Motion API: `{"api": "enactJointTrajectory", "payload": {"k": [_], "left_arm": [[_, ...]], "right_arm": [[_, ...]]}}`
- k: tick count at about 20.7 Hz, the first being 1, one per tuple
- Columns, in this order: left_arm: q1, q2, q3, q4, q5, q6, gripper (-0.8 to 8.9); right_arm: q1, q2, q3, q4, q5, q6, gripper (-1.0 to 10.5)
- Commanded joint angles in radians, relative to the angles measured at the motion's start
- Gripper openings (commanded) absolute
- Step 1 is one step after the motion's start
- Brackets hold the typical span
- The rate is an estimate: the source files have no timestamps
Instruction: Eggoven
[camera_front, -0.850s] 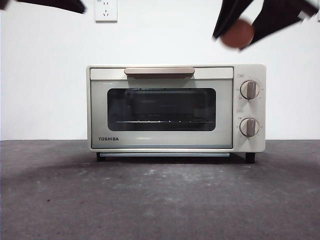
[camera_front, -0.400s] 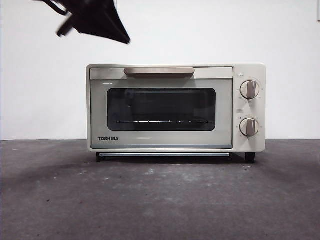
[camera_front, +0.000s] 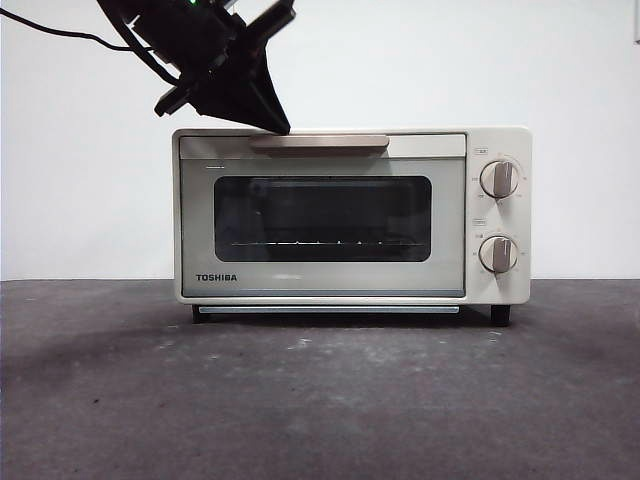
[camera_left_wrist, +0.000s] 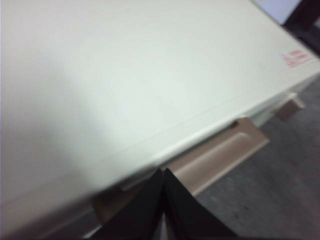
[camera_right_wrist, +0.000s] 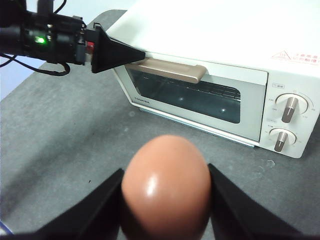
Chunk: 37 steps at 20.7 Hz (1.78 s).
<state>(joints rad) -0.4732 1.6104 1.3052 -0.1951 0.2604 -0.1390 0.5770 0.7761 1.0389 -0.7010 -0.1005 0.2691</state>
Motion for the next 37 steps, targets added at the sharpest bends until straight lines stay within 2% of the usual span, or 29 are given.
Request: {"api": "enactJointTrajectory", "payload": {"k": [1,12,19,37], "left_arm": [[-0.013,0.030,0.024,0.019,-0.031,0.037,0.07],[-0.023,0.051,0.024,0.005,-0.032,0.043,0.07],[-0.082,0.051,0.024,-0.107,-0.032,0.077,0.07],[-0.271,0.051,0.024,-0.444,-0.019,0.067,0.07]], "right_arm": [[0.010,-0.002,0.016,-0.005,0.005,-0.010,0.0],[0.010,-0.002,0.016,-0.037,0.004,-0.023,0.0],[0.010,-0.002,0.016,-0.037,0.005,-0.024,0.0],[0.010,0.001,0.016,-0.035,0.005,-0.027,0.0]]}}
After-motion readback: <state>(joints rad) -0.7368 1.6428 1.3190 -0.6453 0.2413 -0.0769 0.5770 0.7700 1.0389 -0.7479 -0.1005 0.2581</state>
